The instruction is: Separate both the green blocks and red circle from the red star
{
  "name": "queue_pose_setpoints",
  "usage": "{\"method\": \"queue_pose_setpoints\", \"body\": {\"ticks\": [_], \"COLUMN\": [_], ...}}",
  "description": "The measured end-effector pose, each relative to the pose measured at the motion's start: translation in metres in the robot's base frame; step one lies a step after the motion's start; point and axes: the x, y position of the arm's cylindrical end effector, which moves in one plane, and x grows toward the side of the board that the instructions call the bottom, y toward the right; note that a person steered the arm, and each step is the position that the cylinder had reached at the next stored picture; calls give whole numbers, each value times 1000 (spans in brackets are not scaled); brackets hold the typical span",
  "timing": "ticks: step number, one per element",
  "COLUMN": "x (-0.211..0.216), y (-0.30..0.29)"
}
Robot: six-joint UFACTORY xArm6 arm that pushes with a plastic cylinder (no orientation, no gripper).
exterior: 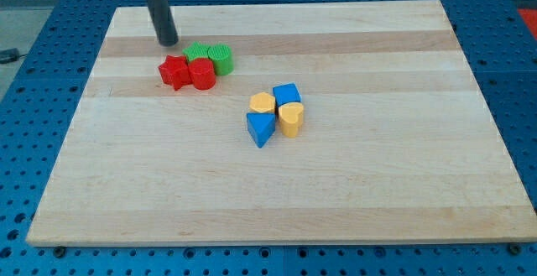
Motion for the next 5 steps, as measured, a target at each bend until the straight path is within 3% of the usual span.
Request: {"method": "queue_pose_setpoints", "body": {"ticks": [5], "x": [39], "y": [39]}}
